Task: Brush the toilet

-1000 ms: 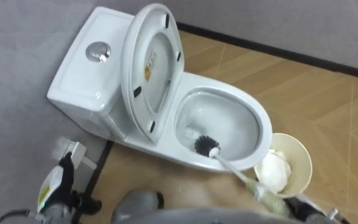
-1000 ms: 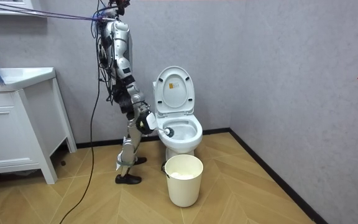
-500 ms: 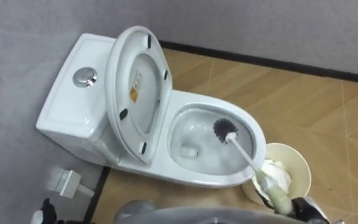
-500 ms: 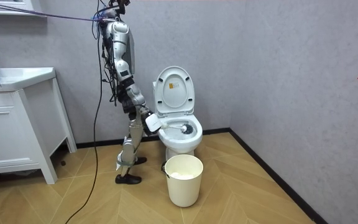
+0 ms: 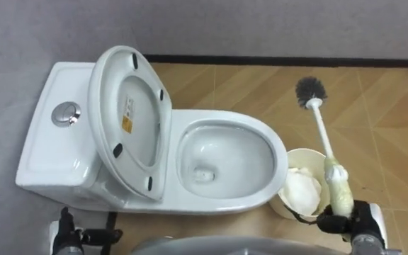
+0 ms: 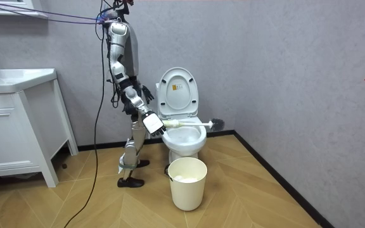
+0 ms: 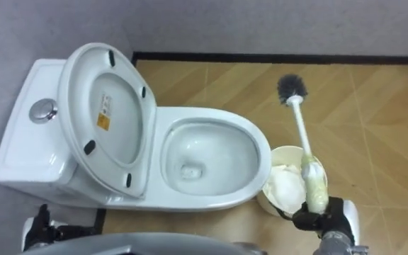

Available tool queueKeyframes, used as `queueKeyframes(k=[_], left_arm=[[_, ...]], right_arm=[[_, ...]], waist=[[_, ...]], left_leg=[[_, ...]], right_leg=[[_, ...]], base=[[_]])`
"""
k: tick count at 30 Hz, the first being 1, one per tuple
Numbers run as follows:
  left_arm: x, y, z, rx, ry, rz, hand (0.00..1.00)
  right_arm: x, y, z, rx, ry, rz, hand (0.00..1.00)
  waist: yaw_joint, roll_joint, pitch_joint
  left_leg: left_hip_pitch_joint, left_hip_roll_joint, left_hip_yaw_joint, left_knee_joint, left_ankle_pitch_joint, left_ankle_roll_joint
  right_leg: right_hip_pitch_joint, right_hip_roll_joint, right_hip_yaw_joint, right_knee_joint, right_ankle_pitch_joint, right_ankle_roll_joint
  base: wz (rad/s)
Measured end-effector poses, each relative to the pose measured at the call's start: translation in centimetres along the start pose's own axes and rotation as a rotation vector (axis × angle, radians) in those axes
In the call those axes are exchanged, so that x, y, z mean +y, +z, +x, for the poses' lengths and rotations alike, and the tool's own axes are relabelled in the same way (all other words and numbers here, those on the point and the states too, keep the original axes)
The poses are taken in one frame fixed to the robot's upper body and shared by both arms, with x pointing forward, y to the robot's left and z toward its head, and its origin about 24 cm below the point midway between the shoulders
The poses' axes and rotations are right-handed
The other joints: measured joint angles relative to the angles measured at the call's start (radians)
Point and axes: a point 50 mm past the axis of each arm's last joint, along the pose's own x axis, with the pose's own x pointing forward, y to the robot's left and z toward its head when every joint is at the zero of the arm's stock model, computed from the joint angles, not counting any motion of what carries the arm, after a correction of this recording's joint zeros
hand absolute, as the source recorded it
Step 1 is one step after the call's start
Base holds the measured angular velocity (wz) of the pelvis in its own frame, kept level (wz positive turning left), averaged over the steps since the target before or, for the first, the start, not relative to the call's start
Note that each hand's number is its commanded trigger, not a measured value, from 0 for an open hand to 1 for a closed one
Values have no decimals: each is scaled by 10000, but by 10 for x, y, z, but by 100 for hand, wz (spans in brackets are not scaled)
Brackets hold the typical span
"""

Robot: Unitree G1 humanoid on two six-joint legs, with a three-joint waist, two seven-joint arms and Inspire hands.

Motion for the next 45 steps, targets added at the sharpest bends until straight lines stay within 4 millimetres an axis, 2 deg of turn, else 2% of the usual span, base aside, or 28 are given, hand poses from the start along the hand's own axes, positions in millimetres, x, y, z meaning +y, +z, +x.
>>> queueKeyframes(k=[5,6,7,8,15,24,38,45], left_arm=[[-2,-6,0,211,-401,339,0],[-2,-5,0,206,-429,334,0],[-2,-5,0,190,-431,327,0],[-2,-5,0,192,-431,333,0],[-3,-12,-1,499,-658,605,0],[-2,-19,-2,841,-673,877,0],[-5,-24,-3,1295,-1107,948,0],[-6,-25,-4,1414,-1133,949,0]], right_arm=[[2,-14,-4,487,-99,118,100],[3,-17,-5,589,-118,106,73],[3,-18,-6,652,-143,108,15],[4,-22,-7,788,-151,83,0],[6,-46,-14,1856,125,-324,0],[10,-69,-21,3112,893,-1244,0],[22,-84,-30,4361,2801,-1900,0],[24,-82,-29,4491,3227,-2219,0]], waist=[[-202,-11,1],[-221,-10,2],[-228,-8,2],[-234,0,2],[-214,106,10],[-245,105,12],[-292,85,39],[-300,62,27]], left_leg=[[7,31,-8,-23,-1,-1],[10,42,-8,-22,-1,-2],[11,49,-8,-21,-1,-2],[18,62,-8,-22,-1,-2],[88,69,-11,-103,-2,-2],[208,61,-10,-138,-2,0],[322,57,27,-189,-1,2],[324,56,23,-190,-1,2]], right_leg=[[0,16,40,-9,52,-16],[-1,18,45,-7,59,-25],[0,18,48,-9,67,-32],[-1,15,50,-7,73,-38],[-7,47,187,-69,94,3],[-1,77,312,17,104,18],[76,77,351,12,104,20],[76,79,356,13,105,20]], base=[[-2],[0],[0],[-3],[-2],[-3],[-1],[0]])
